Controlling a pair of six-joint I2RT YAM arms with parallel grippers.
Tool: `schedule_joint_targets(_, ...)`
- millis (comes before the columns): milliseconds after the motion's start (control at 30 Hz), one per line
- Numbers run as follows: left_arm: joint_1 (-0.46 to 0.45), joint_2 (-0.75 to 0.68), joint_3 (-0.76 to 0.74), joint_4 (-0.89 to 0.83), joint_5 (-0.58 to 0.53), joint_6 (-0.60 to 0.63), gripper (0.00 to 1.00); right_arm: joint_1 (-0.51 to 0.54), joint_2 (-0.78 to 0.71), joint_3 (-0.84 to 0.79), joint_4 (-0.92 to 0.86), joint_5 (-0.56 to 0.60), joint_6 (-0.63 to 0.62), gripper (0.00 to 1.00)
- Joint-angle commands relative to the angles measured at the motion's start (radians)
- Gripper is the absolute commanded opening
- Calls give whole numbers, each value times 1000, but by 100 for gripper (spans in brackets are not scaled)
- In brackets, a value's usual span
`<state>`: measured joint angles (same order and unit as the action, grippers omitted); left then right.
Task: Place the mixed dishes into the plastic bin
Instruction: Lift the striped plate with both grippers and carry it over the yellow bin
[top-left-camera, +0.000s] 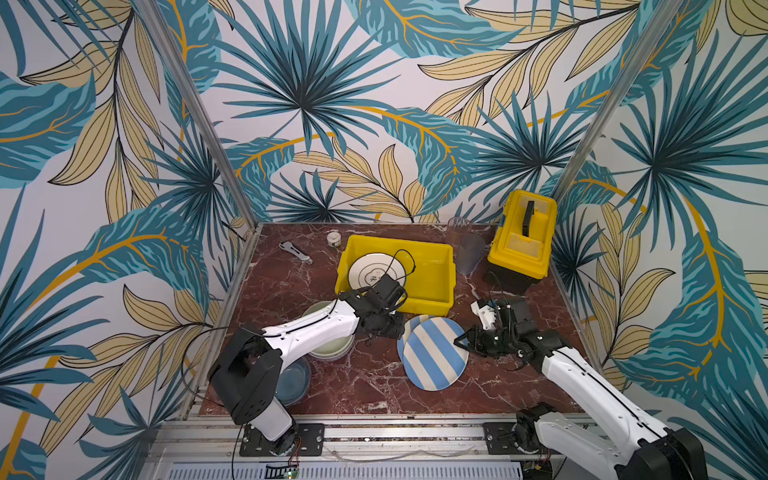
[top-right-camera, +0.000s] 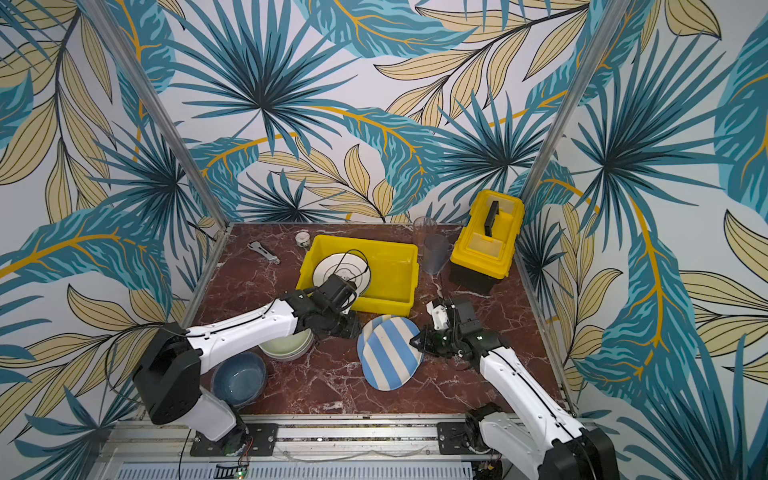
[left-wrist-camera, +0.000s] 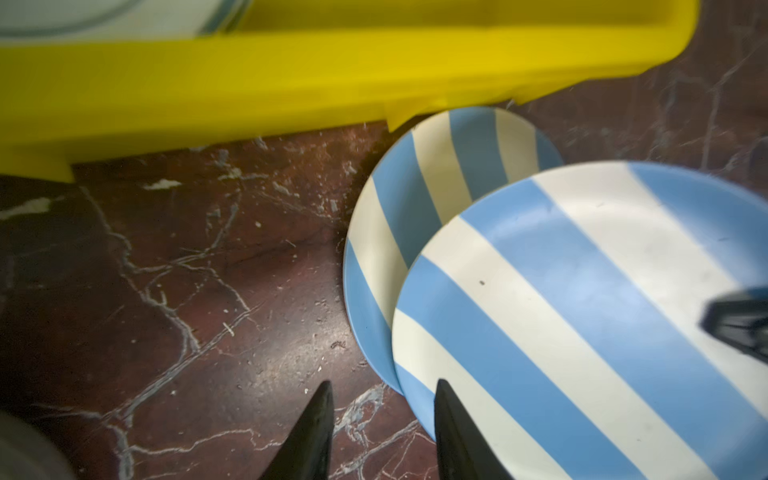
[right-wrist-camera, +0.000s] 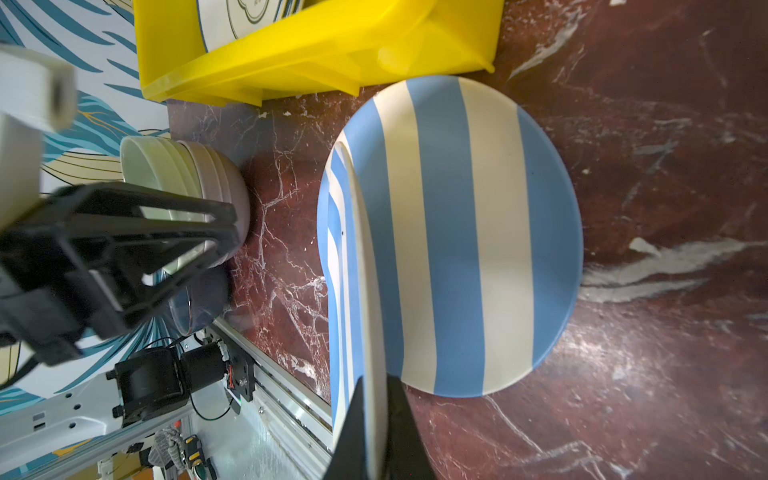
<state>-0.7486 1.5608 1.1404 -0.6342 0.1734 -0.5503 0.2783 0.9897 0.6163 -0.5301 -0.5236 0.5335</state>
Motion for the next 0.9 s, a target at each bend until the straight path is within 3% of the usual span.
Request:
schedule_joint_targets(0, 39, -71, 34, -74, 73, 49, 43, -1, 1, 46, -60, -64, -46, 1)
schedule_joint_targets(133, 106, -128, 41, -110, 125, 74, 46, 0, -5, 82, -39, -119, -54, 1)
schedule_joint_targets(400, 332, -204, 32, -153, 167, 106, 51, -1, 12, 184, 76, -234, -34, 1)
schedule_joint_targets(633, 487, -210, 81, -151, 112, 133, 61, -1, 109, 352, 158, -147, -18, 0)
schedule_joint_targets(867, 597, -130, 167, -134, 48, 220, 67, -1, 326, 535, 279, -17, 27, 0)
